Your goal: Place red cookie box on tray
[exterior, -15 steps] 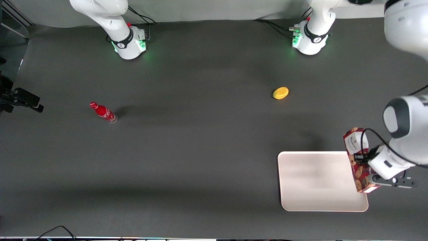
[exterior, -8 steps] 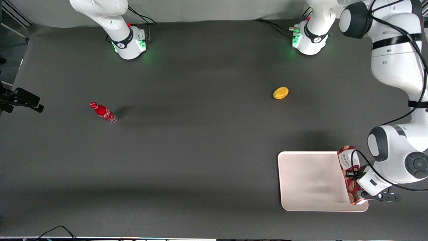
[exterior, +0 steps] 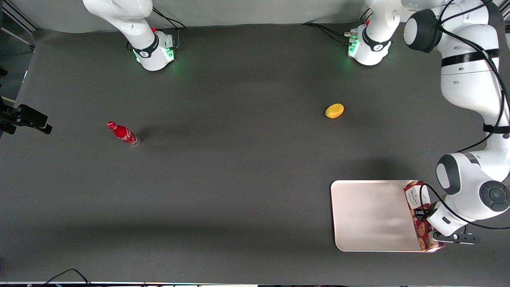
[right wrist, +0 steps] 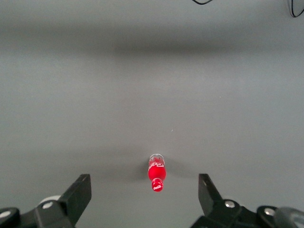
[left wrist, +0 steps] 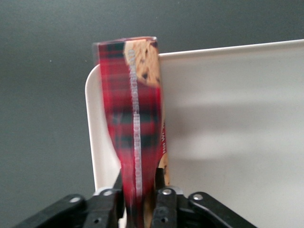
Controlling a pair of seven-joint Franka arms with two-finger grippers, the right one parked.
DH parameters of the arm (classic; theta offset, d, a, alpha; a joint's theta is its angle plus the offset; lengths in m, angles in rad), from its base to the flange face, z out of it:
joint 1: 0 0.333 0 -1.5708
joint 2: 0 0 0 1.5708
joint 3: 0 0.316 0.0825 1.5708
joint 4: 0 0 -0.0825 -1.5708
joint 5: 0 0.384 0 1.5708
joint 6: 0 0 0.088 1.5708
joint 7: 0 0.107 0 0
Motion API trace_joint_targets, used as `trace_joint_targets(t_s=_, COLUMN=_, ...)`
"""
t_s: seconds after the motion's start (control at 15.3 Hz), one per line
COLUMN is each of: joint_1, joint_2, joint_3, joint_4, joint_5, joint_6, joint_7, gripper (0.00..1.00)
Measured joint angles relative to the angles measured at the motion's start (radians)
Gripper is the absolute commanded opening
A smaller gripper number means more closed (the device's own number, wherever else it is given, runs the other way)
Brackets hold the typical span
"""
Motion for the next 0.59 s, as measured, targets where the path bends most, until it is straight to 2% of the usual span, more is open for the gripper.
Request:
trace_joint_targets(t_s=0.33, joint_1=0.029, joint_2=-0.003, joint_3=0.003, joint_4=0.023, joint_5=-0.01, joint_6=-0.002, joint_7=0.01, gripper=1.0)
trace_joint_targets(t_s=0.59, joint_1=0.043, joint_2=-0.087, joint_3=0.003, joint_4=0.049, joint_5=-0.088, joint_6=-0.207, joint_7=0.015, gripper=1.0)
